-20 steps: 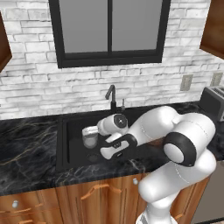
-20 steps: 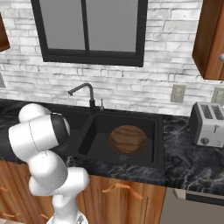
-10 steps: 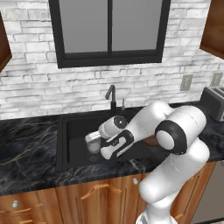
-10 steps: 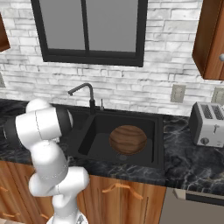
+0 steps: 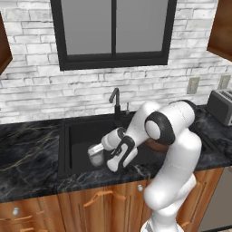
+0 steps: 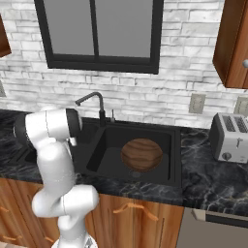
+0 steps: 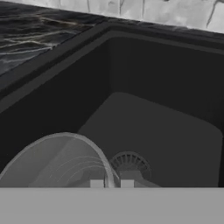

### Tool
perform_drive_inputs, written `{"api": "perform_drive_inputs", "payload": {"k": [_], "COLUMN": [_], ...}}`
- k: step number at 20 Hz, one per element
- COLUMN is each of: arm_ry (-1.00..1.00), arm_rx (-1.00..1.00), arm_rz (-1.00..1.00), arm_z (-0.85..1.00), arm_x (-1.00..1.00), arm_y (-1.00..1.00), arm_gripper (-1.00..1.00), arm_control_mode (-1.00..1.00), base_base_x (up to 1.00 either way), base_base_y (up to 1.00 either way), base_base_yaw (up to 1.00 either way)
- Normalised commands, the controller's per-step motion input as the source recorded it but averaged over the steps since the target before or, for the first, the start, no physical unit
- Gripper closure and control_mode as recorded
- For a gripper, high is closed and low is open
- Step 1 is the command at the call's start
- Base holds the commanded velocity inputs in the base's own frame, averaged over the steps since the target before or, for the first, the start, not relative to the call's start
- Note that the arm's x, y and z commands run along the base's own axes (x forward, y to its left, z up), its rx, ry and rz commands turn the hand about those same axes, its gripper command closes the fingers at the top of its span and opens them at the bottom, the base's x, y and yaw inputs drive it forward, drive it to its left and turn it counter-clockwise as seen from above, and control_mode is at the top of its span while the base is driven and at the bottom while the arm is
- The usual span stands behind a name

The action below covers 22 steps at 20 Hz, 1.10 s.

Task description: Place the glass cup in the left basin and the bowl in the right basin of the sink.

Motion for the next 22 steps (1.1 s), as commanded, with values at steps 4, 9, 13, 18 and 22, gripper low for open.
{"api": "perform_drive_inputs", "payload": {"k": [4, 9, 13, 18, 22], "arm_ry": [0.00, 0.00, 0.00, 0.00, -0.01], "arm_rx": [0.00, -0.01, -0.04, -0.04, -0.04], "arm_rz": [0.10, 0.10, 0.09, 0.07, 0.06], "arm_z": [-0.48, -0.46, -0.29, -0.07, 0.00], "arm_x": [0.15, 0.16, 0.18, 0.05, 0.00], "arm_y": [0.00, 0.00, 0.00, 0.00, -0.04], "arm_gripper": [1.00, 1.00, -1.00, -1.00, -1.00], "arm_control_mode": [-1.00, -1.00, -1.00, -1.00, -1.00], "base_base_x": [0.00, 0.00, 0.00, 0.00, 0.00], "base_base_y": [0.00, 0.00, 0.00, 0.00, 0.00], "base_base_yaw": [0.00, 0.00, 0.00, 0.00, 0.00]}}
